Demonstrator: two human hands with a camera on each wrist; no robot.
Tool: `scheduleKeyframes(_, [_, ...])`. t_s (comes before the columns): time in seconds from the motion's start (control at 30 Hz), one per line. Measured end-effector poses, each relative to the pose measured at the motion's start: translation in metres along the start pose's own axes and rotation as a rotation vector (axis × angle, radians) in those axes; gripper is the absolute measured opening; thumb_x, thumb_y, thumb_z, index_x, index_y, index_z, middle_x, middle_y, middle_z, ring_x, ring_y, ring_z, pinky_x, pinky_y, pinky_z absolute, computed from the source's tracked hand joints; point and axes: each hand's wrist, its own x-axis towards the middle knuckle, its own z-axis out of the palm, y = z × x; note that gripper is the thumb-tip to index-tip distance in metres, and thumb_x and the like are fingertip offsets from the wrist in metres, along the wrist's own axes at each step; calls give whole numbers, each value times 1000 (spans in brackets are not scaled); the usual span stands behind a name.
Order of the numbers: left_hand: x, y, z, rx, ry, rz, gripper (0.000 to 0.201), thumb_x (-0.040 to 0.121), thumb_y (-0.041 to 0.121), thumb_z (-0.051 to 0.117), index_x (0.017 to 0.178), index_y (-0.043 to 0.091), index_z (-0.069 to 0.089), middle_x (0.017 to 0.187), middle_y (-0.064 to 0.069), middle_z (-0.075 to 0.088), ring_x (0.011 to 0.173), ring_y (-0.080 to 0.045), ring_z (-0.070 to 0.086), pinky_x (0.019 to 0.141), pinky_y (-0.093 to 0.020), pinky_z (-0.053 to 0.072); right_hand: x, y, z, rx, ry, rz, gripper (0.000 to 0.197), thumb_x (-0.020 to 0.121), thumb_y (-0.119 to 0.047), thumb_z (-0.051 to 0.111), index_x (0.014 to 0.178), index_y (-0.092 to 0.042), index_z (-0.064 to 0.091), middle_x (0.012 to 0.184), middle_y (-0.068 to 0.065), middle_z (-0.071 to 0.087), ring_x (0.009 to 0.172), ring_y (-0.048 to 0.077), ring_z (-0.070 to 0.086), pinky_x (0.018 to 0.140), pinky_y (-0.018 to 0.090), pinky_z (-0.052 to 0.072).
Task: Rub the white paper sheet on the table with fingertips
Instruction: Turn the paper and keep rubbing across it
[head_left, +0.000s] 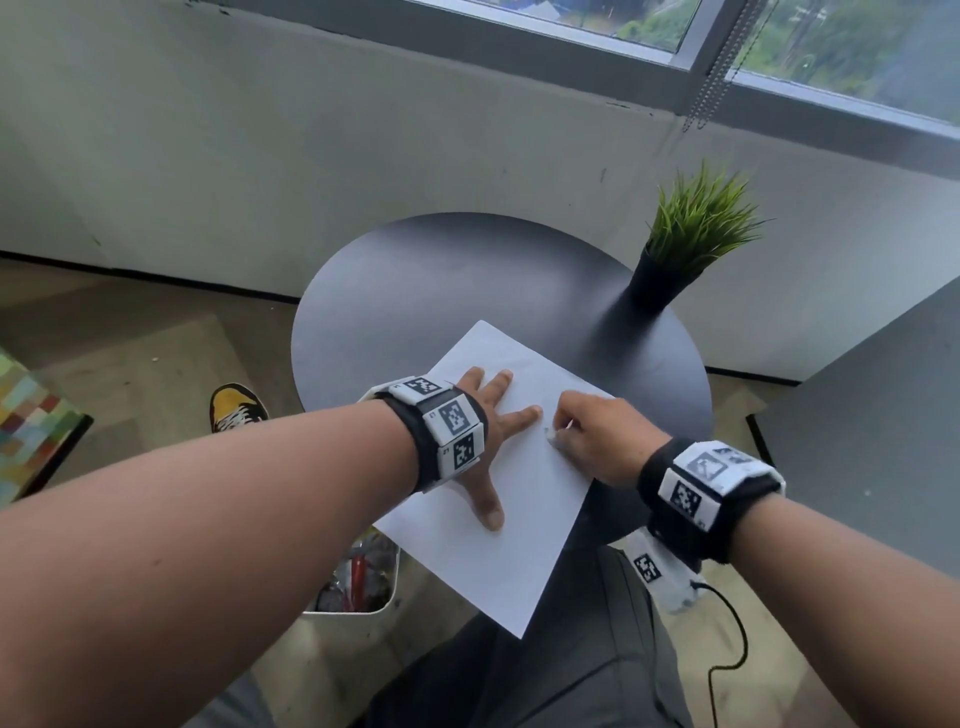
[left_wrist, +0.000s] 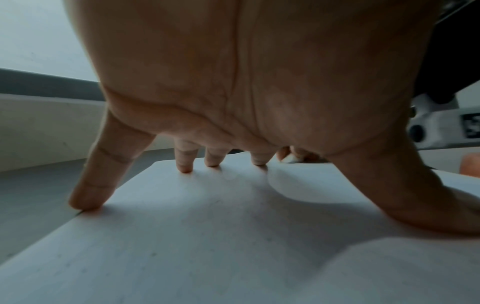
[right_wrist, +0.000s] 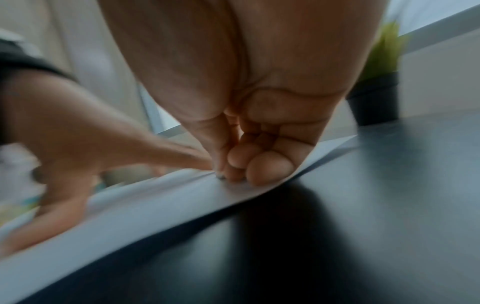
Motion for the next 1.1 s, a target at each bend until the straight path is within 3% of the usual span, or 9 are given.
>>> scheduleKeyframes(0.13, [1, 1, 1, 26, 0, 0, 141, 51, 82, 75, 151, 48, -18, 163, -5, -24, 150, -39, -13, 114, -65, 18, -30, -29, 17, -101, -205, -312, 7, 91, -31, 54, 93, -23, 55, 81, -8, 56, 77, 17, 52, 70, 27, 44])
scheduleKeyframes(0.3, [2, -2, 3, -5, 16, 1, 140, 49, 82, 76, 150, 51, -16, 163, -2, -23, 150, -37, -13, 114, -66, 19, -7, -5, 0, -182, 0, -100, 9, 89, -33, 48, 90, -24, 50, 90, 0, 60, 85, 25, 55, 73, 34, 49])
scheduleKeyframes(0.4, [3, -2, 3, 7, 7, -1, 141, 49, 83, 75, 150, 50, -18, 163, -4, -25, 150, -39, -14, 116, -66, 17, -29, -31, 16, -223, -146, -289, 6, 92, -26, 49, 94, -21, 49, 93, 6, 62, 84, 27, 53, 67, 33, 42])
scheduleKeyframes(0.47, [5, -2, 4, 13, 7, -6, 142, 49, 84, 74, 150, 50, -19, 163, -4, -26, 150, -39, -15, 116, -66, 16, -43, -39, 18, -190, -238, -374, 6, 91, -26, 51, 93, -20, 53, 90, 4, 63, 85, 25, 55, 70, 33, 46])
scheduleKeyframes(0.63, [4, -2, 7, -26, 43, -28, 141, 48, 83, 75, 151, 50, -16, 163, -5, -22, 150, -39, -13, 114, -66, 19, -11, -7, -1, -166, -12, -99, 12, 89, -36, 53, 86, -25, 52, 90, 0, 61, 85, 24, 57, 74, 34, 50])
scheduleKeyframes(0.77, [6, -2, 7, -22, 31, -35, 143, 46, 85, 74, 150, 50, -17, 163, -5, -24, 149, -40, -15, 113, -68, 20, -41, -38, 17, -235, -182, -351, 7, 90, -25, 50, 91, -19, 54, 87, 4, 61, 82, 25, 54, 68, 35, 47])
scheduleKeyframes(0.83, [7, 0, 5, -32, 27, -47, 142, 47, 85, 73, 151, 48, -16, 163, -5, -24, 149, -40, -15, 113, -69, 19, -40, -34, 13, -223, -199, -351, 9, 91, -29, 52, 93, -21, 56, 84, -2, 60, 83, 23, 56, 71, 34, 48])
scheduleKeyframes(1.0, [0, -3, 6, -120, 148, -35, 101, 73, 81, 60, 153, 50, 6, 165, 0, -12, 151, -32, -8, 108, -68, 25, 3, 3, -1, -104, 14, -4, 15, 90, -38, 56, 92, -23, 54, 90, 3, 60, 86, 25, 58, 73, 32, 48])
scheduleKeyframes(1.1, [-2, -8, 13, -88, 113, -29, 112, 64, 88, 59, 151, 52, -1, 165, 3, -13, 151, -29, -8, 109, -69, 20, 8, -1, 1, -106, 42, -8, 16, 92, -35, 52, 94, -19, 50, 90, 7, 60, 83, 29, 57, 75, 37, 51])
